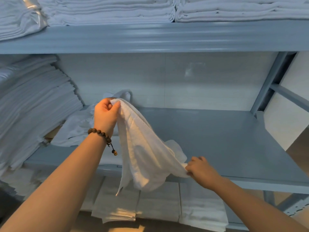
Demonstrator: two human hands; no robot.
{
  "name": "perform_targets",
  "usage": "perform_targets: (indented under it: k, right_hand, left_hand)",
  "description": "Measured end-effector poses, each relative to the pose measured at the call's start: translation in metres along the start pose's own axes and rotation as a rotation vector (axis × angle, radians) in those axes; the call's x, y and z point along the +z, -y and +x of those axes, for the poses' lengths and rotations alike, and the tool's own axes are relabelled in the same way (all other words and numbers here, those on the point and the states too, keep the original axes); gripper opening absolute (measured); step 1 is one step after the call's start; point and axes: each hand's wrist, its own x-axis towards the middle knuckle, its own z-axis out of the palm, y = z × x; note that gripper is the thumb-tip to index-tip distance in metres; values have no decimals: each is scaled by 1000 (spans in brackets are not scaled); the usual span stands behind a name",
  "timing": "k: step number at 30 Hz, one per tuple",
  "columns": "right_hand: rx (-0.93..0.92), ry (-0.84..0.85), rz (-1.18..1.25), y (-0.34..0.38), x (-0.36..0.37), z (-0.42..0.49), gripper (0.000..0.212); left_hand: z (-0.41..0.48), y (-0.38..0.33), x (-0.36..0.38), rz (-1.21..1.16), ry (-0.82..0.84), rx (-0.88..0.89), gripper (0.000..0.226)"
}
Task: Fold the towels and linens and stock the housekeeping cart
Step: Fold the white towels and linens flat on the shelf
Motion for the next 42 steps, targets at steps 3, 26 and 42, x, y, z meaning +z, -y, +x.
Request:
perform_targets:
  k: [3,26,42]
  right_hand:
    - [81,-213,-168,-18,-15,-6,10]
    - [624,-750,792,-99,-79,-96,13]
    - [74,-134,1208,-117,-127,-226,14]
  left_hand:
    - [4,5,-12,131,7,145,4]
    - [-43,-10,-47,692,121,431,24]
    - [-102,-16,-78,626,-66,116,13]
